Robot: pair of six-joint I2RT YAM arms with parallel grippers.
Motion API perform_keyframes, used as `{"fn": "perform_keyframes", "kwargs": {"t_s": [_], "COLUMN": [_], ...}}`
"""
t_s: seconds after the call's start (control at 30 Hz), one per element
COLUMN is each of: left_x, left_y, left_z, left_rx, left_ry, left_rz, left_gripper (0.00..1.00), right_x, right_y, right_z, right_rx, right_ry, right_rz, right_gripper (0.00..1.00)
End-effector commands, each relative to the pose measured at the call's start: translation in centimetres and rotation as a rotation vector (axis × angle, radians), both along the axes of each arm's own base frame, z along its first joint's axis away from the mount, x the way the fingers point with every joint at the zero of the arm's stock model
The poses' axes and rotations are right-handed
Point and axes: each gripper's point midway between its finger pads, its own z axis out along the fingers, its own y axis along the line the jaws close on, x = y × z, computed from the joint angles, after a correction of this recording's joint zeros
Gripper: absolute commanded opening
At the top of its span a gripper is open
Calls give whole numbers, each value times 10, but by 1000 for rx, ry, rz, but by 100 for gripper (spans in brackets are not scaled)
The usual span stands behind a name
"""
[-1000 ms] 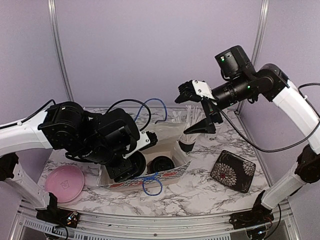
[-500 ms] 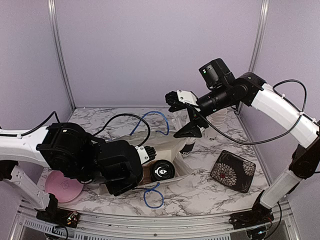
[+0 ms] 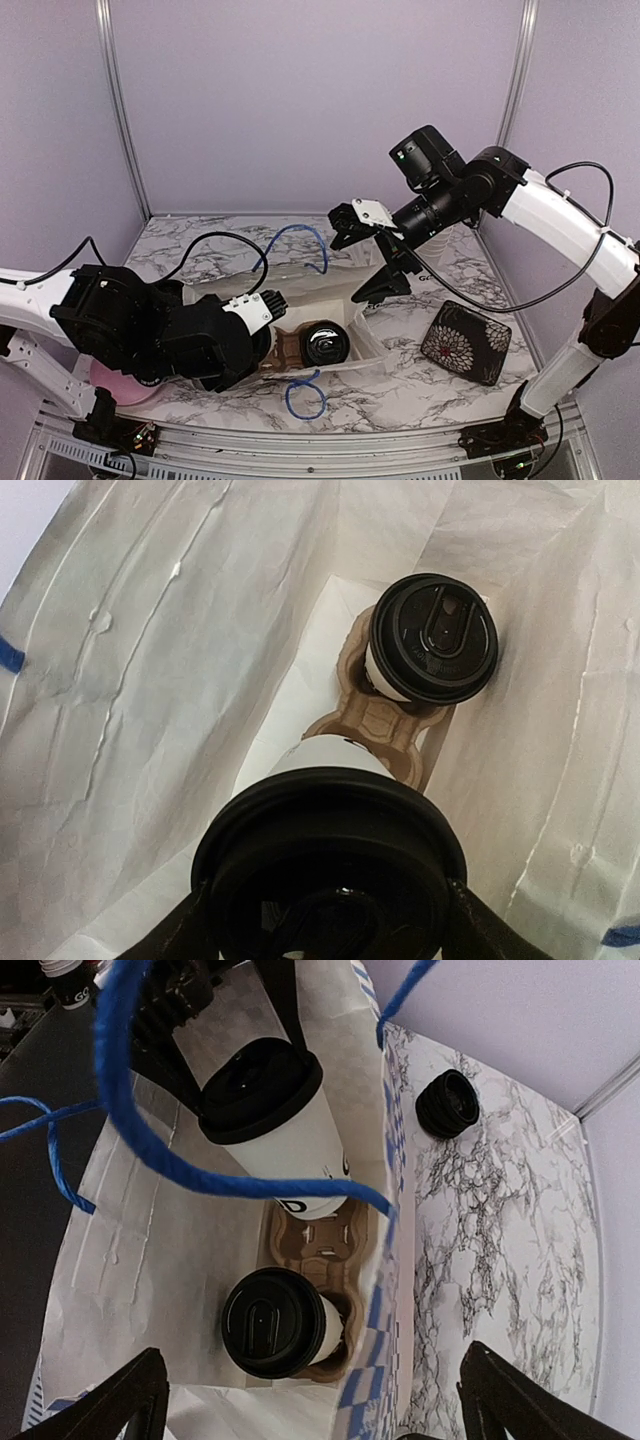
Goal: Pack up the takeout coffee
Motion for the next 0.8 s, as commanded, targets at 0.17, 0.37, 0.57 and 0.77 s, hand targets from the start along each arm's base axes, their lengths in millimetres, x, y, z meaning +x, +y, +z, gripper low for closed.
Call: {"fn": "perform_keyframes", "kwargs": {"t_s": [0.17,0.37,0.57,0.77], "left_x": [-23,-23,-15,-10], "left_y": [-13,-21,-7,-2], "left_z": [-2,-17,-19,-11], "left_rx": [-105,-69,-49,-61], "left_ry": [103,91,39,5], "left_rz": [-46,-41,-29,-16], "left_gripper": [49,49,49,47], "right_x": [5,14,20,27], "right_y": [-14,-9,-5,0], "right_z": [46,51,43,33], "right_rx": [74,82,62,44], "right_ry": [-22,-14,0,19], "right_rz": [-10,-26,-30,-45], "right_gripper": [99,99,99,99]}}
